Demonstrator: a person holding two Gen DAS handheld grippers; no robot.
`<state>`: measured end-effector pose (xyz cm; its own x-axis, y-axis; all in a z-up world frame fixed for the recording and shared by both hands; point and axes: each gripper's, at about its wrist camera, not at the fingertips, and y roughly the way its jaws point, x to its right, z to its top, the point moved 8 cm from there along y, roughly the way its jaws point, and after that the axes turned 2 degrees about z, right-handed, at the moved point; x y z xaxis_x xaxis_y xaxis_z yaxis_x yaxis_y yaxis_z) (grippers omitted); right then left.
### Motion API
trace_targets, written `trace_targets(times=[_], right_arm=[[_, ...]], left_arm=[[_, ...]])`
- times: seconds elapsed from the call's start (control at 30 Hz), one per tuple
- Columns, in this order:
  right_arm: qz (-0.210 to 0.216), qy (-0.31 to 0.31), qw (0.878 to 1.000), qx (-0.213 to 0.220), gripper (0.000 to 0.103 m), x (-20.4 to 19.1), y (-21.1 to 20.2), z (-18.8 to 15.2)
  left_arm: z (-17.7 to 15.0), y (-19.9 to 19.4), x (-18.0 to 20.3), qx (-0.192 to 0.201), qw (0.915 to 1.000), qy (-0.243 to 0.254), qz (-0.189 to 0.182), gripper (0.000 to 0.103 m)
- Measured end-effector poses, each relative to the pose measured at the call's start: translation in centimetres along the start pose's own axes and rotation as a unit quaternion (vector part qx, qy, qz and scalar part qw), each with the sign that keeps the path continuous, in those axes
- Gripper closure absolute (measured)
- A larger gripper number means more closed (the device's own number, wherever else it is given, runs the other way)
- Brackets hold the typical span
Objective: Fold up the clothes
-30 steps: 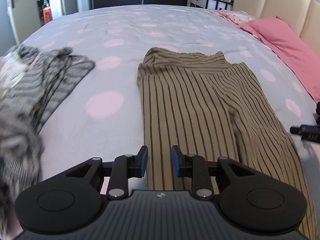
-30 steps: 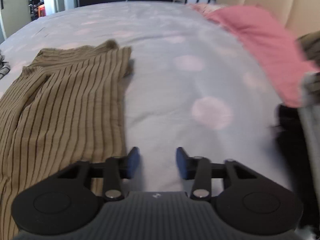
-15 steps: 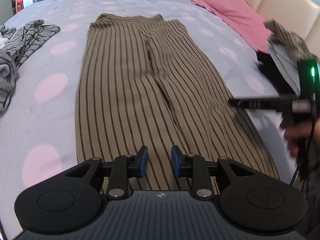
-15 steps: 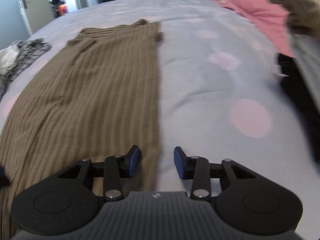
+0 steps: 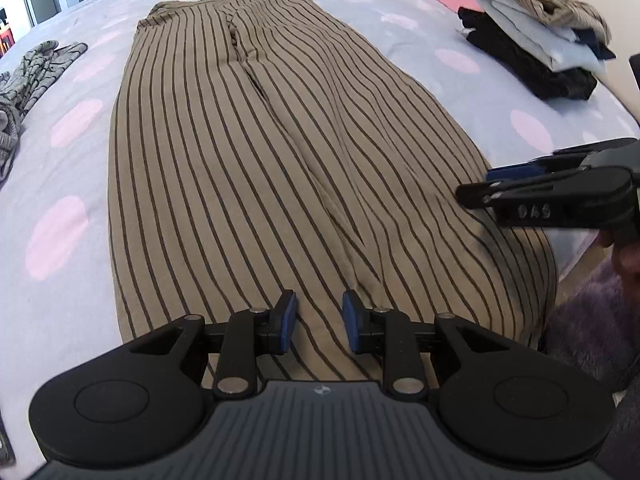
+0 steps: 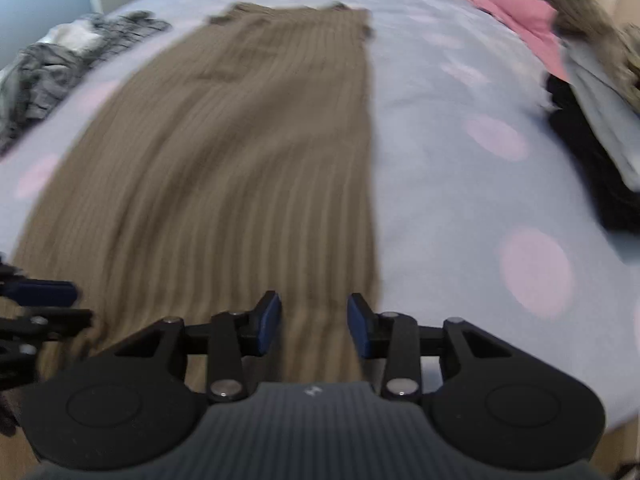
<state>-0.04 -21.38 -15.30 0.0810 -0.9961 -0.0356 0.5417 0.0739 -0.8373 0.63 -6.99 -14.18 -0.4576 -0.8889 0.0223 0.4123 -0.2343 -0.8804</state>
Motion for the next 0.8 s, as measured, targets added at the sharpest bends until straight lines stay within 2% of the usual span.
trace_targets(times=[0.1, 0.17, 0.23, 0.3, 0.37, 0.43, 0.5, 0.53, 0.57, 0.63, 0.7, 0.8], right_arm=[[-0.014, 0.014, 1.0, -0.01, 0.06, 0.9, -0.5, -0.9], [-0.027, 0.014, 0.999, -0.014, 0.059, 1.1, -0.8, -1.4], [-0.023, 0.023, 0.999, -0.015, 0.059, 1.4, -1.1, -1.8], [-0.017, 0.03, 0.999, -0.018, 0.059, 1.5, -1.5, -2.2], [-0.004, 0.054, 0.998, -0.027, 0.057, 2.4, -2.3, -2.7], [0.018, 0.079, 0.996, -0.04, 0.039, 2.9, -3.3, -3.7], [0.041, 0.106, 0.992, -0.058, 0.037, 3.3, -4.0, -4.8], [0.053, 0.119, 0.989, -0.072, 0.036, 3.3, -4.0, -5.4], [0.066, 0.13, 0.985, -0.088, 0.035, 3.3, -3.9, -6.0], [0.078, 0.136, 0.981, -0.111, 0.034, 3.1, -3.7, -6.9], [0.082, 0.132, 0.981, -0.12, 0.033, 3.0, -3.5, -7.3], [0.094, 0.128, 0.979, -0.127, 0.03, 2.8, -3.3, -7.5]], left_arm=[[-1.3, -0.4, 1.1, -0.008, 0.9998, 0.021, 0.003, 0.081], [-2.1, -0.8, 2.0, -0.014, 0.9992, 0.035, -0.013, 0.081], [-3.2, -1.1, 3.0, -0.026, 0.9979, 0.048, -0.034, 0.081], [-4.0, -1.6, 3.6, -0.03, 0.9965, 0.073, -0.029, 0.081], [-4.3, -2.5, 3.3, -0.028, 0.997, 0.062, -0.039, 0.08], [-4.3, -3.7, 2.6, -0.015, 0.9984, 0.039, -0.039, 0.08], [-4.2, -4.7, 1.4, -0.002, 0.9998, 0.014, -0.015, 0.074], [-4.2, -5.2, 0.6, 0.001, 1.0, -0.002, -0.003, 0.062], [-4.2, -5.5, -0.3, -0.001, 0.9997, -0.022, 0.005, 0.053], [-4.5, -6.0, -2.1, -0.022, 0.9975, -0.066, -0.004, 0.053], [-4.8, -6.0, -3.6, -0.065, 0.9927, -0.096, -0.034, 0.053], [-5.7, -5.7, -5.4, -0.144, 0.9791, -0.12, -0.079, 0.049]])
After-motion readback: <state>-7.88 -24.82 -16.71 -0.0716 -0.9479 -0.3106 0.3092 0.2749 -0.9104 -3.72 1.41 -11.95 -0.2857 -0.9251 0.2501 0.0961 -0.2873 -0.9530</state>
